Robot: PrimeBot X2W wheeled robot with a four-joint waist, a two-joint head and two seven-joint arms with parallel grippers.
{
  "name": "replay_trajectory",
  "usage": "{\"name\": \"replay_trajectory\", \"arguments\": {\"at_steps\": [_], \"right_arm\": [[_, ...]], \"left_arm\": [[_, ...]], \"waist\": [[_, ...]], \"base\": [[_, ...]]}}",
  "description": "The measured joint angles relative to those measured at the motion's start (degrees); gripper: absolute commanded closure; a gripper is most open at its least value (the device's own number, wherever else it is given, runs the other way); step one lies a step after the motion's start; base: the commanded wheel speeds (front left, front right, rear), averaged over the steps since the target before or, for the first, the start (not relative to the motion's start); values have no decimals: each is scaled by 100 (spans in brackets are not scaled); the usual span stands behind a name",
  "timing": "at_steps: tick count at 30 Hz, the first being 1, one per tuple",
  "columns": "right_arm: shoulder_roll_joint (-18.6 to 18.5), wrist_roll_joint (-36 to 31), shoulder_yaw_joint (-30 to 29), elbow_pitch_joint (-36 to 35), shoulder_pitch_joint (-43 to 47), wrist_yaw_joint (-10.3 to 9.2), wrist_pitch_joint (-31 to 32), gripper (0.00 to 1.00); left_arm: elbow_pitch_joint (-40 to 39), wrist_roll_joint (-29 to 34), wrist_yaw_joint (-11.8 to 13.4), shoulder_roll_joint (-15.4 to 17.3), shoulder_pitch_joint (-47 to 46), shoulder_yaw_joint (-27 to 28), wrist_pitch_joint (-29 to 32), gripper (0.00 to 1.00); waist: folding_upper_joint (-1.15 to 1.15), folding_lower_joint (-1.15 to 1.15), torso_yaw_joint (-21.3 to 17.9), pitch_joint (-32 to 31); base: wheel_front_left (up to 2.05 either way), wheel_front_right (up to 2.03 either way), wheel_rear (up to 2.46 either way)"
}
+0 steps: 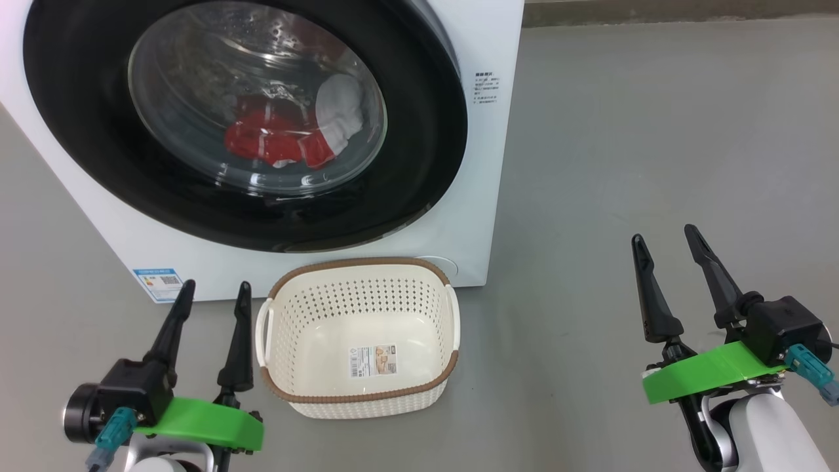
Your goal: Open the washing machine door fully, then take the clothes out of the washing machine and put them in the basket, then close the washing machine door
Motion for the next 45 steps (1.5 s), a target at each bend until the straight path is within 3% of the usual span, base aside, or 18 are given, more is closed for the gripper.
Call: {"name": "replay_trajectory", "arguments": {"at_steps": [3,4,5,7,8,14,21,25,34,45], "right_arm": [[0,9,-31,14,0,0,0,0],[-1,24,-51,33,-1,0,-1,19],[-3,73,-62,56,-1,0,0,53],[-7,162,-66,112,-7,0,0,97],[-8,203,-60,138,-24,0,0,100],[-9,1050,19,198,-349,0,0,100],[-31,3110,-13,627,-1066,0,-1,100],[-67,3867,290,1093,-1585,0,25,100],[-370,5588,425,1500,-2811,0,760,100],[-687,6917,723,1433,-3716,-1,1891,100]], "left_arm": [[49,-70,-1,0,-2,-11,0,0],[60,-93,-1,0,-3,-18,0,0],[46,-99,-1,0,-4,-21,0,0],[4,-99,0,0,-30,-25,0,0],[-7,-99,0,0,-68,-32,0,0],[-175,-103,0,0,-138,-46,0,0],[-366,-102,-1,0,-342,-130,-1,0],[-422,-94,-1,-1,-454,-168,-18,0],[-614,-92,-4,-3,-737,-205,-24,0],[-746,-85,-10,-3,-1011,-328,-25,0]], "waist": [[0,0,17,40],[0,0,26,55],[0,0,37,73],[0,0,60,116],[0,0,72,141],[0,0,147,312],[0,0,226,637],[0,0,268,861],[0,0,373,1399],[0,0,571,2061]], "base": [[0,0,0],[0,0,0],[0,0,0],[0,0,0],[0,0,0],[0,0,0],[0,0,0],[0,0,0],[0,0,0],[0,0,0]]}}
